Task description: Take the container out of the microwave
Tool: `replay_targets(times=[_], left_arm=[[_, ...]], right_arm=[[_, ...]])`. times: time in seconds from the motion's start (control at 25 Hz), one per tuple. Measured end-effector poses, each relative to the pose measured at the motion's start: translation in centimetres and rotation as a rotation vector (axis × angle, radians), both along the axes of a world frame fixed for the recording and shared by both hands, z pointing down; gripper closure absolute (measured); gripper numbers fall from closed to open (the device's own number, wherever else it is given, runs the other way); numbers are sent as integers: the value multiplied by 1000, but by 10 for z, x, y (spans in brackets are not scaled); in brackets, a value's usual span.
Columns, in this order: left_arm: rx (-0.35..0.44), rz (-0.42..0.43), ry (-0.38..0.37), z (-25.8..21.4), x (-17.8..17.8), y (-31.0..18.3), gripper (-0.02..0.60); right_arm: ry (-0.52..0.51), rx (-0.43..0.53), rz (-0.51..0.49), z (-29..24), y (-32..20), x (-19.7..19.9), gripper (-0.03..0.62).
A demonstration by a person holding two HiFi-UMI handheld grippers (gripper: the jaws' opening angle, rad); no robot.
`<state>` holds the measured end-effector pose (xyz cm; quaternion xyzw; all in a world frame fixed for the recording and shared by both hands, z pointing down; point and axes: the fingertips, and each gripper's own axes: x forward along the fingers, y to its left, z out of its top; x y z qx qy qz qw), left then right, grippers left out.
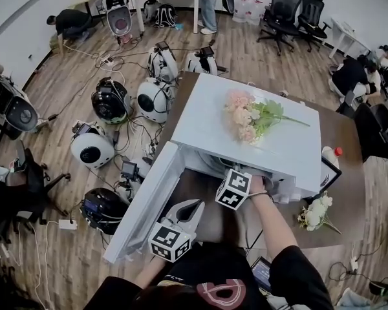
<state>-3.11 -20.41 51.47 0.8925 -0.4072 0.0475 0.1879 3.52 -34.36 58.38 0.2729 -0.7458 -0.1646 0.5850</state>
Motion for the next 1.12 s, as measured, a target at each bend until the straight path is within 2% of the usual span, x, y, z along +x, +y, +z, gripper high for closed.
replay_targets(times=[0.6, 1.12], left_arm=[[4, -17, -2, -1, -5, 7, 572], [-3, 6, -1, 0, -3, 12, 572]], right_arm=[[-11, -24, -4, -6, 19, -4, 577], [-54, -96, -16, -5, 43, -10, 579]])
